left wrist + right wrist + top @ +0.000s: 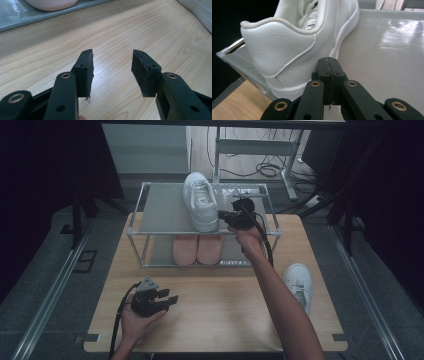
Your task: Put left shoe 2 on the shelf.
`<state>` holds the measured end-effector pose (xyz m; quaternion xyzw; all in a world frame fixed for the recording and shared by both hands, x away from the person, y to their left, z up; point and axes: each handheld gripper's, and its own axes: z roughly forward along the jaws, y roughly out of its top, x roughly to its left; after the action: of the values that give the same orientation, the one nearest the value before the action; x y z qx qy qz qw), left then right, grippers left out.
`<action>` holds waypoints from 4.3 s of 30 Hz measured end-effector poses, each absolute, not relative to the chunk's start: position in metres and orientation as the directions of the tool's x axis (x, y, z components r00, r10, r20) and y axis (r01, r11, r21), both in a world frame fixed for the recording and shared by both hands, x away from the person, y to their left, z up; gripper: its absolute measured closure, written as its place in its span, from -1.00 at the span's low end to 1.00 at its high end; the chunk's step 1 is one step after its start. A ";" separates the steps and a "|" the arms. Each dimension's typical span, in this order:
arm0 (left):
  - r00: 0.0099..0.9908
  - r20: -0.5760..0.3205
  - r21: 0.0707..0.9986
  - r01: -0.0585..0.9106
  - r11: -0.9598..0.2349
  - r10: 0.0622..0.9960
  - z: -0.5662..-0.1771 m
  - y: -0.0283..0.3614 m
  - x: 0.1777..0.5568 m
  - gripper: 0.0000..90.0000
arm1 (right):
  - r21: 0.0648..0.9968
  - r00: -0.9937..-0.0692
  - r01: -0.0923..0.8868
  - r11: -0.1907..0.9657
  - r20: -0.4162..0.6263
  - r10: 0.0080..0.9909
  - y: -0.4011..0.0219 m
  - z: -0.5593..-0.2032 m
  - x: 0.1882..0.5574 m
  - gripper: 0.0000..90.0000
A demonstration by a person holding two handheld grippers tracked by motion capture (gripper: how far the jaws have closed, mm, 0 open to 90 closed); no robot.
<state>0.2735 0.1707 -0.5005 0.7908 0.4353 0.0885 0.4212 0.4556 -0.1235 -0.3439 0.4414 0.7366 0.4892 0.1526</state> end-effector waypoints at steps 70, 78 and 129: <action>0.595 -0.229 0.738 0.622 -0.262 0.770 -0.502 0.172 0.273 0.16 | 0.861 -0.674 0.440 0.255 0.129 0.727 -0.187 -0.371 0.351 0.98; 0.595 -0.227 0.735 0.624 -0.265 0.771 -0.501 0.173 0.273 0.16 | 0.860 -0.662 0.442 0.256 0.120 0.740 -0.205 -0.378 0.335 0.98; 0.587 -0.224 0.732 0.628 -0.264 0.778 -0.502 0.172 0.273 0.15 | 0.829 -0.606 0.496 0.258 0.118 0.787 -0.277 -0.441 0.224 0.99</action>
<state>0.2727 0.1722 -0.5018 0.7898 0.4451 0.0904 0.4123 0.2239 -0.2768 -0.4412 0.4131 0.7762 0.4476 0.1625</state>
